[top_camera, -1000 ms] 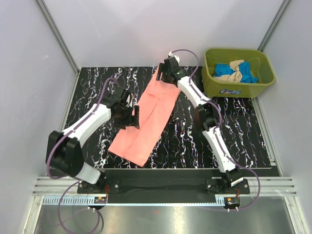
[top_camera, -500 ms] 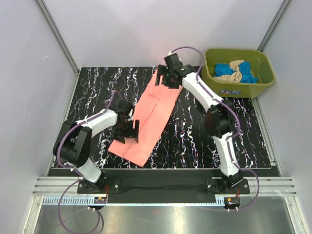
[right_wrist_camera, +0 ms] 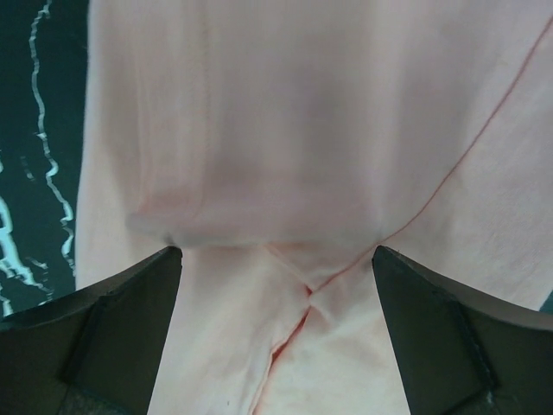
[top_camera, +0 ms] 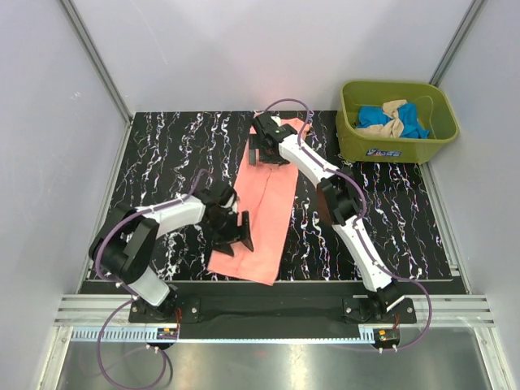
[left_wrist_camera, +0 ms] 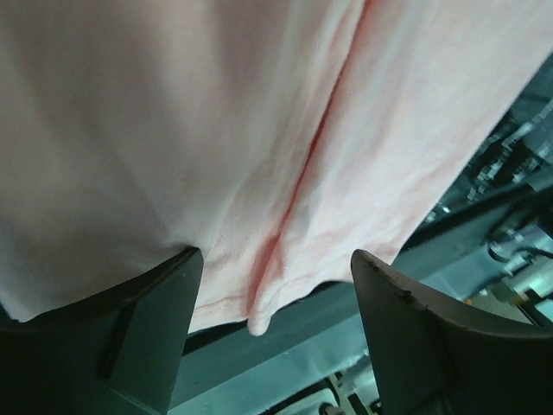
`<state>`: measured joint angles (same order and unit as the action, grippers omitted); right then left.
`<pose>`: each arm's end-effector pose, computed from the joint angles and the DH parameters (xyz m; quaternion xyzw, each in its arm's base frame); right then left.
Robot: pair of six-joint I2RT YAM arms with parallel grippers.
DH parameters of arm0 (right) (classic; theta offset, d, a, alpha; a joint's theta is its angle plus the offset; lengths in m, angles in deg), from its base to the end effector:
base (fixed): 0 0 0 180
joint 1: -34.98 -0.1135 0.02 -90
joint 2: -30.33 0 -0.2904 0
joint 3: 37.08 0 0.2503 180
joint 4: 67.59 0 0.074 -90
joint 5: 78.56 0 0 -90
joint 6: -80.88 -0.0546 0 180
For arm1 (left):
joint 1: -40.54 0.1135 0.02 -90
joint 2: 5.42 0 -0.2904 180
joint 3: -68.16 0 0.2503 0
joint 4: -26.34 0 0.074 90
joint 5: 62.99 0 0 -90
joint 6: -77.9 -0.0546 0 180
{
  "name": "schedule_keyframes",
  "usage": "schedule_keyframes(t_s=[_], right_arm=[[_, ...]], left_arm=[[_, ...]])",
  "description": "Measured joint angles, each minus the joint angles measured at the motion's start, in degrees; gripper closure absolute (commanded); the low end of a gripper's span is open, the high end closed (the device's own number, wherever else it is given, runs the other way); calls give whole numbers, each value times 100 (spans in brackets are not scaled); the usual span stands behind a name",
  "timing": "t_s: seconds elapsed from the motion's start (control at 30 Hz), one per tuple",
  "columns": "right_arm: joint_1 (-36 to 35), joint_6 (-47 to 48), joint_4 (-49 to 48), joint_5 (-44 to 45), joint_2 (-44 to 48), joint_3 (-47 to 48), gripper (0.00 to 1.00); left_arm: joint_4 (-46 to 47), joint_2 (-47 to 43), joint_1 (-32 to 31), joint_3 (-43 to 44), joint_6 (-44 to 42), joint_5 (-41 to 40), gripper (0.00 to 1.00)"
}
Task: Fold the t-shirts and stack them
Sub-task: Fold the tshirt
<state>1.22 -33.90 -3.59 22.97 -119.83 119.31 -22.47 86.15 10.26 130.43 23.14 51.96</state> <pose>0.4955 0.3181 0.1773 -0.0470 0.9551 0.0508 0.2881 0.2230 -0.1569 0.1604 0.0197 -0.9712 0.2354 0.0312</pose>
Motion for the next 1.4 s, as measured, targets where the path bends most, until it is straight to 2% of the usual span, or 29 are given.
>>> schedule_keyframes(t_s=[0.23, 0.43, 0.57, 0.7, 0.87, 0.97, 1.03, 1.13, 1.17, 1.27, 1.33, 1.37, 1.4], right_arm=[[92, 461, 9, 20, -216, 173, 0], [240, 994, -203, -352, -616, 741, 0], [330, 1342, -564, -586, -734, 898, 0], [393, 1473, -756, -715, -719, 909, 0], [457, 1394, -514, -710, -345, 824, 0], [503, 1202, -199, -820, 501, 192, 0], [538, 1067, -107, -914, 1421, -656, 3], [577, 824, -313, -1167, 3082, -2496, 20], [581, 732, -385, -1287, 3633, -3112, 33], [542, 422, -575, -1698, 4994, -4553, 40], [435, 197, -881, -2017, 5740, -5482, 51], [334, 68, -1054, -2149, 5995, -5901, 61], [195, -42, -1196, -2306, 6172, -6290, 64]], left_arm=[[988, 216, -922, -96, 929, 717, 23], [1880, 236, -1091, -256, 1624, 968, 22], [1628, -11, -1091, 120, 1591, 822, 21], [1036, -498, -1034, 1025, 1239, 431, 22], [645, -1102, -376, 1794, 728, 26, 31], [514, -1233, 243, 1840, 468, -111, 42], [444, -1222, 584, 1810, 354, -160, 44], [407, -1220, 817, 1744, 245, -190, 46], [417, -1220, 835, 1729, 225, -192, 47], [518, -1204, 846, 1615, 203, -153, 46], [623, -1132, 852, 1539, 205, -68, 48], [702, -1036, 861, 1515, 210, 4, 49], [798, -920, 870, 1506, 221, 72, 51]])
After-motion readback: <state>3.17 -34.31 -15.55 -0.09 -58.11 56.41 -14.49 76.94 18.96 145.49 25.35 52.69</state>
